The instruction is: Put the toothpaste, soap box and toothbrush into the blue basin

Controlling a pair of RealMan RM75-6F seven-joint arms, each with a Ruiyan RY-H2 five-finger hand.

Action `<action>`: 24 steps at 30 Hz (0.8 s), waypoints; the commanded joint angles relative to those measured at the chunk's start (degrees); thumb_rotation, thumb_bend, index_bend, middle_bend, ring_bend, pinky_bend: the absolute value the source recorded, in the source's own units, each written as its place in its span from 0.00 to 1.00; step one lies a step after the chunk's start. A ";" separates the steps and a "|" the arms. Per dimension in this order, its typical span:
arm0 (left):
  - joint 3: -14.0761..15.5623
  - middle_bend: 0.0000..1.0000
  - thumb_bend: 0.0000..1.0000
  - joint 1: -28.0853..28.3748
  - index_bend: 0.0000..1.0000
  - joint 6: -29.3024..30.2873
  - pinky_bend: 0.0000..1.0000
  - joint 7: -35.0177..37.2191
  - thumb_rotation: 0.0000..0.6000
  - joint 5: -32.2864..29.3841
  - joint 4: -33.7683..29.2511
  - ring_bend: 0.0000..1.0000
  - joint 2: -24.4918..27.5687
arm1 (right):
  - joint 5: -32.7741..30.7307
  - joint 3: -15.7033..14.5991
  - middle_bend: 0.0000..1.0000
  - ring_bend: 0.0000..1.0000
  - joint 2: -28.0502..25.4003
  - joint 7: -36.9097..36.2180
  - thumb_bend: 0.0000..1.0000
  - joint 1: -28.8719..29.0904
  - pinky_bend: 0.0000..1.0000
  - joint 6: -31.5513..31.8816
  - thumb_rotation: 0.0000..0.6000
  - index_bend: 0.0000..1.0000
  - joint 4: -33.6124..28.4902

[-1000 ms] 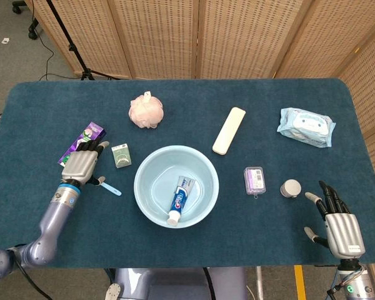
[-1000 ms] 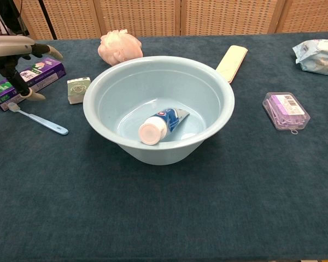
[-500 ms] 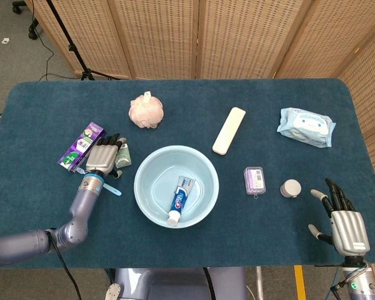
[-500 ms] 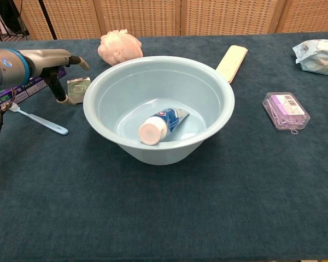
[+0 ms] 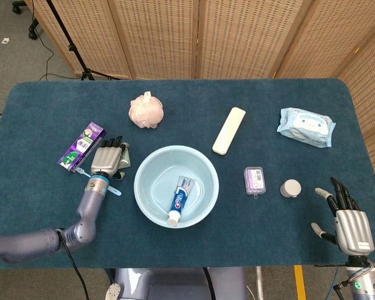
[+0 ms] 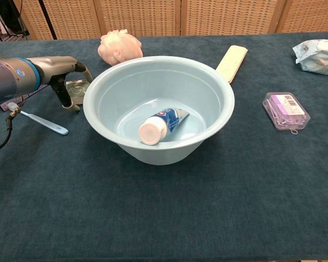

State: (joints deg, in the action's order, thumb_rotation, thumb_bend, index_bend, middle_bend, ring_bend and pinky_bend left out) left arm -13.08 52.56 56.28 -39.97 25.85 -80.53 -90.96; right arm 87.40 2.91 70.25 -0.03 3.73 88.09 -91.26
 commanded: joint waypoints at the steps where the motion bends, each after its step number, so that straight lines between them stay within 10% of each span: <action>1: 0.51 0.09 0.27 -0.14 0.31 1.20 0.11 0.25 1.00 1.38 0.69 0.10 -0.63 | 0.10 0.04 0.00 0.00 0.05 0.01 0.20 -0.03 0.21 0.05 1.00 0.21 0.04; 24: 1.61 0.33 0.37 -1.30 0.71 4.10 0.33 0.64 1.00 5.96 1.93 0.35 -2.11 | -0.12 0.46 0.00 0.00 0.22 -0.22 0.20 -0.17 0.21 -0.34 1.00 0.21 0.27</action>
State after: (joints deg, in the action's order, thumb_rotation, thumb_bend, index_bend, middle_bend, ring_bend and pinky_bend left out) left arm -11.30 51.35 60.13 -39.50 31.55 -78.51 -93.04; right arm 87.28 3.37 70.47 -0.25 3.56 87.75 -90.99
